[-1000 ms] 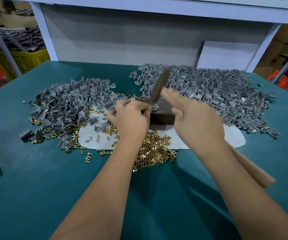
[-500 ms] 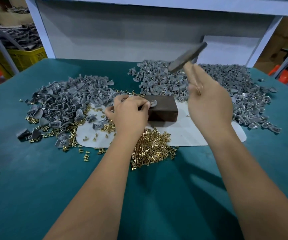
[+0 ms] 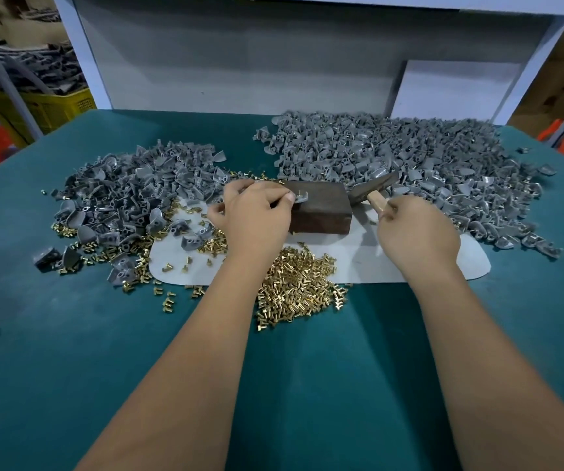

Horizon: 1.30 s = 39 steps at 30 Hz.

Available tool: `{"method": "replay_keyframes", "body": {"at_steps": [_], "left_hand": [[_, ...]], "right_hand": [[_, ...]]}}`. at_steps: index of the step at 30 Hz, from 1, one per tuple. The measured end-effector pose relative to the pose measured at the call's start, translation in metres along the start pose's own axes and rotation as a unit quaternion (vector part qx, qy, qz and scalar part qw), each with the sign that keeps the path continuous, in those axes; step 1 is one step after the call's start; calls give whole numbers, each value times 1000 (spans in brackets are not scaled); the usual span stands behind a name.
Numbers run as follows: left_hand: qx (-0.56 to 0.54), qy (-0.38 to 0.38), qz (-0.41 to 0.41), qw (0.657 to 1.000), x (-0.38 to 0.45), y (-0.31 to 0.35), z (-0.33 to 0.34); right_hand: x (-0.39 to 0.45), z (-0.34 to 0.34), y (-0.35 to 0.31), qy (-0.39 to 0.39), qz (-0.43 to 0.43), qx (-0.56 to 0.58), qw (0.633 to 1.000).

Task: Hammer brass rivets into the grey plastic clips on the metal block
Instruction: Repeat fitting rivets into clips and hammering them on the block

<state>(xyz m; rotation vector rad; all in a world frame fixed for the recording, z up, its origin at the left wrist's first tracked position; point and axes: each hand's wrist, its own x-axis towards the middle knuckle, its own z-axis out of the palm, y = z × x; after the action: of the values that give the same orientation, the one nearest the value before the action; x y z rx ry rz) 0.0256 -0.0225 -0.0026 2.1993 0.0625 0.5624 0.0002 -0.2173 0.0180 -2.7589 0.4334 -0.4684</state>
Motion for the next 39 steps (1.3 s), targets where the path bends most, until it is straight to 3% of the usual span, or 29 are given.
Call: {"method": "replay_keyframes", "body": {"at_steps": [6, 8, 12, 17, 24, 28, 31, 34, 39], "left_hand": [[36, 0, 27, 999, -3, 1, -2], [49, 3, 56, 997, -4, 3, -3], [27, 40, 117, 992, -6, 8, -5], [-15, 31, 135, 990, -10, 12, -9], [-82, 5, 66, 994, -10, 14, -13], [-75, -1, 45, 996, -8, 15, -12], [-92, -8, 29, 995, -8, 15, -11], [-92, -2, 28, 995, -6, 16, -14], [-38, 53, -15, 998, 7, 4, -40]], "right_hand": [[-3, 0, -6, 52, -35, -47, 997], [-5, 1, -13, 71, -75, 47, 994], [-17, 7, -35, 10, -159, 235, 959], [-23, 11, -47, -32, -150, 387, 909], [8, -11, -56, -114, -150, 317, 930], [42, -27, -55, -14, -35, 358, 933], [44, -15, -59, 63, 45, 241, 967], [12, 9, -79, 108, -16, 235, 966], [-40, 33, -108, 97, -262, 232, 932]]}}
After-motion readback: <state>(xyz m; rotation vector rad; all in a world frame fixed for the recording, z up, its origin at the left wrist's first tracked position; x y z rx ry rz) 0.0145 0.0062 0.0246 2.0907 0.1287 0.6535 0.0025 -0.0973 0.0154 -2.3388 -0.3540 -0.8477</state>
